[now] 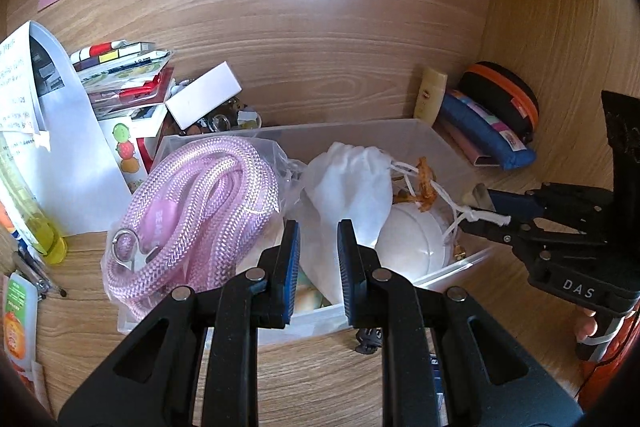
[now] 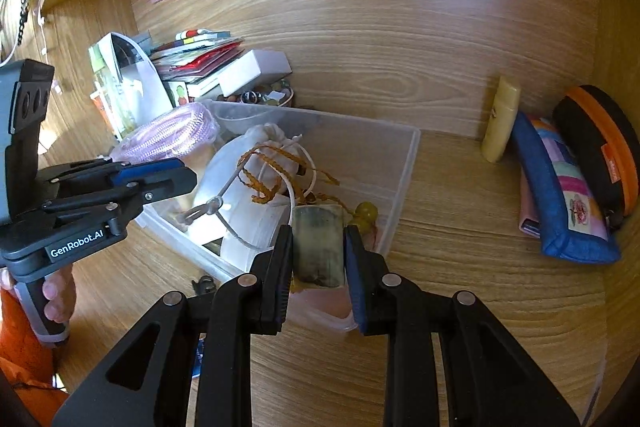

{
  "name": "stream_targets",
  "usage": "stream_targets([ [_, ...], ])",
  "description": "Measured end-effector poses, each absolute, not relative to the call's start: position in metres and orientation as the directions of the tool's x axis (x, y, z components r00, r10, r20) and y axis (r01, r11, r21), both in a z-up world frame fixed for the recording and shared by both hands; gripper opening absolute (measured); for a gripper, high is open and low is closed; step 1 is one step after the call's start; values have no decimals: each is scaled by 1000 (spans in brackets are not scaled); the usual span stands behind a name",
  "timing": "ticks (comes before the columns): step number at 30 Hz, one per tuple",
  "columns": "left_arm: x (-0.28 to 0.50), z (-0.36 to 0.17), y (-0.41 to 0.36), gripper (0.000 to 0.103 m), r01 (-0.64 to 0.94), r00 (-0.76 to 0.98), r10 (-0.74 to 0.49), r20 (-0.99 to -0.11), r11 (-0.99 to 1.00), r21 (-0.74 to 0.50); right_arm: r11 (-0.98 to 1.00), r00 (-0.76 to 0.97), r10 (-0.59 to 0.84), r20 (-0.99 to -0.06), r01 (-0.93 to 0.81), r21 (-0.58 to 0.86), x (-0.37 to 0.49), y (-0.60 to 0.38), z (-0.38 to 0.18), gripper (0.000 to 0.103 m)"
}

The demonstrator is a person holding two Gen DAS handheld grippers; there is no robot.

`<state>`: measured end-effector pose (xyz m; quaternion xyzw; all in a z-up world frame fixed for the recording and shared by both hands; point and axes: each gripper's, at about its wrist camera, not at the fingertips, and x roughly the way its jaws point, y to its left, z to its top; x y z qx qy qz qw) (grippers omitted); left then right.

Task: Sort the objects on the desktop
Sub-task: 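Lower the seashell into the bin while the right gripper lowers the brass tag in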

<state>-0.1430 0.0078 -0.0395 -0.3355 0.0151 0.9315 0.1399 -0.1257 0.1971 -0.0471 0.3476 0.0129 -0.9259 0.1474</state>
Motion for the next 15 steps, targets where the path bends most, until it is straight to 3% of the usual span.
stream_targets([
  [15,-132,-29,13,19,-280,-761,247,-600,-959,-39,-950,-724,-277,-632,306,66,-120,192,-45,39],
])
